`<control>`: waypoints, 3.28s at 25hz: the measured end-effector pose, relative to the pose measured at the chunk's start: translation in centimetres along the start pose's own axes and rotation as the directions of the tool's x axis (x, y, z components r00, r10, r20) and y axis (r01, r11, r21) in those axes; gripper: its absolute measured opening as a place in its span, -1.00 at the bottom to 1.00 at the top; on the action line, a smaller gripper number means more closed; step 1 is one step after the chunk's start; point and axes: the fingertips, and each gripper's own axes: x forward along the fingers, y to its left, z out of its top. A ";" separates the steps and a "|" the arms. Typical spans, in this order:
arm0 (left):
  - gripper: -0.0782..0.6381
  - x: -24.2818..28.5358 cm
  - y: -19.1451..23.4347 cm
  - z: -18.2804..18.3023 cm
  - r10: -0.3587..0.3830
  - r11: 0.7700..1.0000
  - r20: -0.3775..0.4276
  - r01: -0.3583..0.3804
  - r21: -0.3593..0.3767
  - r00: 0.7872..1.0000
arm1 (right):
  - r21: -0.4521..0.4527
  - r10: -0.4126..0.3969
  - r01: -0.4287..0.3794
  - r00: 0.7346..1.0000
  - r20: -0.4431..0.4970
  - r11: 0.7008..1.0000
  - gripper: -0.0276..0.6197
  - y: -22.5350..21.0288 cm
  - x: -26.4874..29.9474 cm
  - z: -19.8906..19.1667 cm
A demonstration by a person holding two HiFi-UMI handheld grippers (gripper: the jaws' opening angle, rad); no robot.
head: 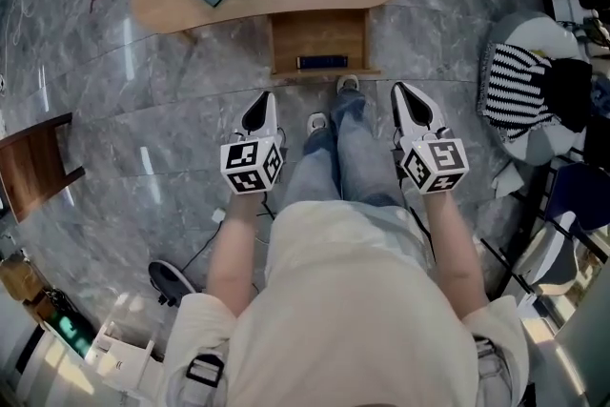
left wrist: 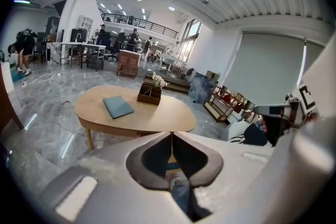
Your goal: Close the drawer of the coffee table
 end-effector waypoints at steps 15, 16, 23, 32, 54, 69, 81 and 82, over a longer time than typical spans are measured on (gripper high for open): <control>-0.78 9.0 4.7 -8.5 0.066 0.998 -0.162 -0.065 0.010 0.985 | 0.001 -0.035 0.035 0.987 -0.159 0.999 -0.91 -7.7 7.9 -10.7; -0.78 9.5 5.0 -9.1 0.068 0.998 -0.172 -0.067 0.009 0.983 | -0.001 -0.038 0.039 0.985 -0.170 0.999 -0.91 -8.3 8.3 -11.5; -0.67 13.3 7.3 -13.2 0.076 0.997 -0.253 -0.074 0.018 0.964 | -0.003 -0.068 0.069 0.967 -0.245 0.998 -0.89 -11.7 11.2 -16.8; -0.39 17.7 10.1 -19.2 0.090 0.993 -0.356 -0.058 0.098 0.930 | -0.055 -0.083 0.068 0.932 -0.353 0.996 -0.63 -14.8 15.3 -24.5; -0.10 25.3 16.4 -30.9 0.311 0.907 -0.496 -0.096 0.411 0.811 | -0.342 -0.139 -0.096 0.788 -0.599 0.935 -0.24 -20.8 20.7 -39.6; -0.10 28.7 17.2 -31.0 0.330 0.843 -0.500 -0.011 0.538 0.801 | -0.372 -0.136 -0.148 0.758 -0.638 0.916 -0.37 -21.9 23.6 -41.5; -0.13 27.7 17.0 -30.1 0.316 0.859 -0.538 0.005 0.511 0.781 | -0.341 -0.122 -0.164 0.724 -0.679 0.926 -0.39 -21.3 23.0 -40.6; -0.13 27.5 16.9 -29.9 0.316 0.859 -0.538 0.006 0.512 0.781 | -0.338 -0.121 -0.163 0.723 -0.680 0.927 -0.39 -21.2 22.8 -40.4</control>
